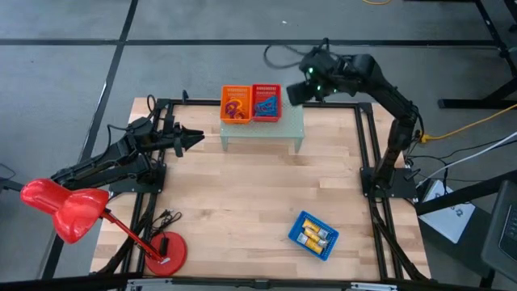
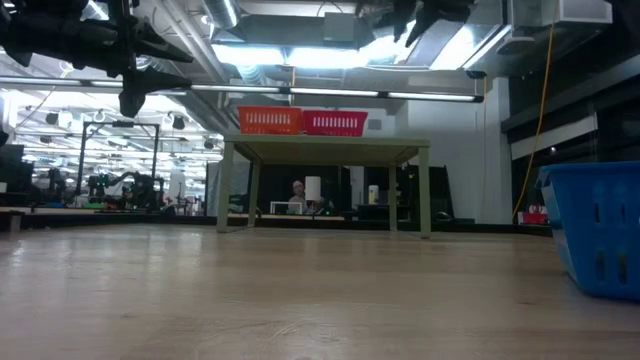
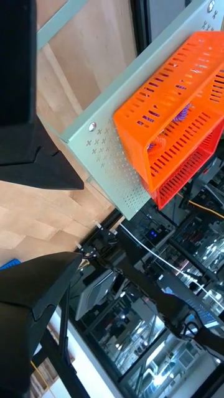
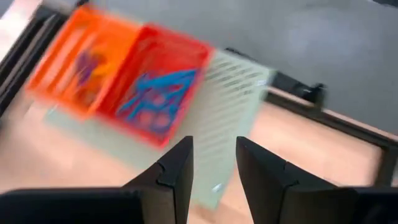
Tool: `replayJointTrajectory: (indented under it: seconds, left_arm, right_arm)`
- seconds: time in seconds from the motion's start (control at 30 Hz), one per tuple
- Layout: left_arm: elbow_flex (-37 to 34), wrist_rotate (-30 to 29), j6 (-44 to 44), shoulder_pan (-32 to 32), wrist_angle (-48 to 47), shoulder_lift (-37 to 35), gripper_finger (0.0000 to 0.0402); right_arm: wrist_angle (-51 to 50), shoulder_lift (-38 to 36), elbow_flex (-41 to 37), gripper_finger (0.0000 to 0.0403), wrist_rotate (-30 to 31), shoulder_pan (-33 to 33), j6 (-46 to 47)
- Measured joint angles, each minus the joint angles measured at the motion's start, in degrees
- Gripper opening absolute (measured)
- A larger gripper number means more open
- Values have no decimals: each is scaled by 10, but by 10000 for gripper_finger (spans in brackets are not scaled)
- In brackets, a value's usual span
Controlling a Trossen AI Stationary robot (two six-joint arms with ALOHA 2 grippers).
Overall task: Pick & Place Office Desk Supplies
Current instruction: Put the blue basket with crayon boxes on the shelf
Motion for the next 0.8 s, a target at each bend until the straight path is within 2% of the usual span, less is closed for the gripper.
replayJointTrajectory:
  seconds: [0.23,0.37,0.43,0.53,0.63,0.7,0.8]
  left_arm:
    - [0,-1,0,0,0,0,168]
    - [0,3,0,0,0,0,168]
    - [0,5,0,0,0,0,168]
    - [0,5,7,0,0,0,168]
    - [0,6,9,0,-2,0,168]
    - [0,9,9,0,-2,0,168]
    - [0,26,10,0,-2,0,168]
  right_arm:
    - [3,-21,-8,124,-36,102,-26]
    - [5,-59,-66,124,10,181,21]
    - [4,-101,-139,124,47,217,71]
    - [11,-204,-280,124,134,267,217]
    - [77,-329,-427,123,256,340,378]
    - [128,-410,-520,123,331,397,452]
    - [191,-518,-659,123,402,455,528]
